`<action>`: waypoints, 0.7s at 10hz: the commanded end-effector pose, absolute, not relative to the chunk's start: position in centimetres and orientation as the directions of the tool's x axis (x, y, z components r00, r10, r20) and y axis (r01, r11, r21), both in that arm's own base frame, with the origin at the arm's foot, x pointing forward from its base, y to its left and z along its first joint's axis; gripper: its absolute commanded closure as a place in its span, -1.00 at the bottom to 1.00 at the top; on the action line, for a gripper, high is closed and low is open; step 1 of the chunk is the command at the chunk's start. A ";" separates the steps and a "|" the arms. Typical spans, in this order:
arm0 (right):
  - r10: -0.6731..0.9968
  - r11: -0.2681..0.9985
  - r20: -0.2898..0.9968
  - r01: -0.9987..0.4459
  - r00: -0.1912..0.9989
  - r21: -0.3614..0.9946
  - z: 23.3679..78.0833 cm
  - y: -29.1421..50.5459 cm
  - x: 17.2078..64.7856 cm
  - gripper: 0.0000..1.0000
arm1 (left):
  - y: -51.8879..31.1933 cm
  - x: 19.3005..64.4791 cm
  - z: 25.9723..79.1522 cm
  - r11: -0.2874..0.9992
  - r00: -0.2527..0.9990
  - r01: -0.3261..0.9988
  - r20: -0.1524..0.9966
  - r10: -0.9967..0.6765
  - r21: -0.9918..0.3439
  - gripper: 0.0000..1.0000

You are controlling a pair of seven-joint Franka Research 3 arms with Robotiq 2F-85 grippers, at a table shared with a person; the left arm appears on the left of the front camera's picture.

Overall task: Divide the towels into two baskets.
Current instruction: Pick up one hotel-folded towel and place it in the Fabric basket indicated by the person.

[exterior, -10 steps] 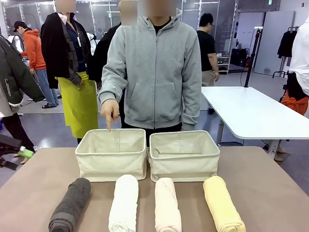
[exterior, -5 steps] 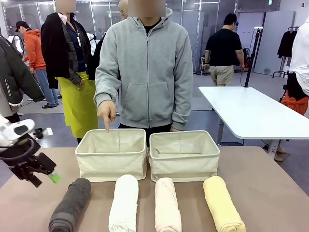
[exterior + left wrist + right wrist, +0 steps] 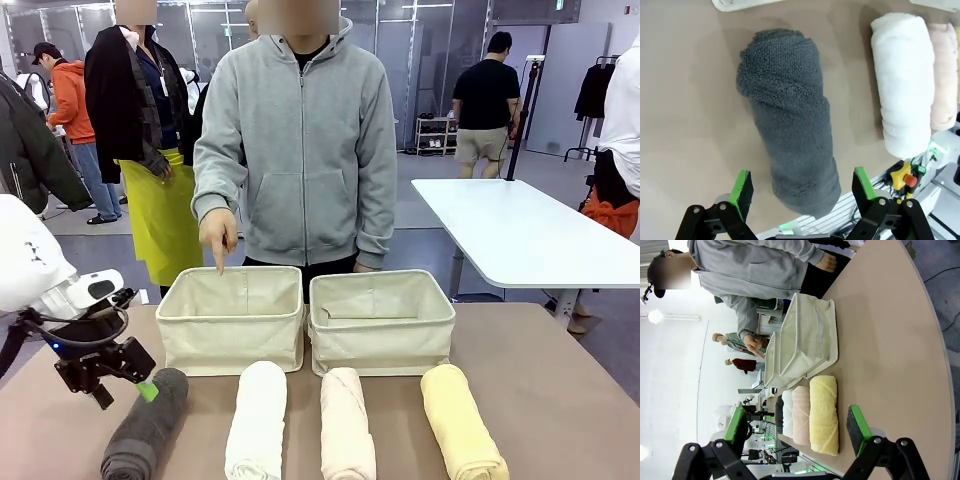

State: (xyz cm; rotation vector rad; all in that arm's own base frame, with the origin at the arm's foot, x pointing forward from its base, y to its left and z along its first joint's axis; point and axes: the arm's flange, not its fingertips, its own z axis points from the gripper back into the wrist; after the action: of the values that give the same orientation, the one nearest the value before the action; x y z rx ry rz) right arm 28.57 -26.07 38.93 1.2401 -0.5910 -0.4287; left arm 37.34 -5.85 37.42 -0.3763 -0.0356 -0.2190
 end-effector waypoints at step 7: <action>-0.606 0.274 0.190 -0.022 0.773 0.961 39.2 -26.0 28.5 -1.00 | -8.0 34.3 31.8 0.952 0.995 0.094 0.042 -0.086 -0.291 -1.00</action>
State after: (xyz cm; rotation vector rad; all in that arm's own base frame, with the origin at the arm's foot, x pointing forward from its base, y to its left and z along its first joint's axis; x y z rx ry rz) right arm 28.57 -26.07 38.93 1.2401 -0.5910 -0.4287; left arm 38.47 -8.19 34.13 -0.3120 -0.0206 -0.1196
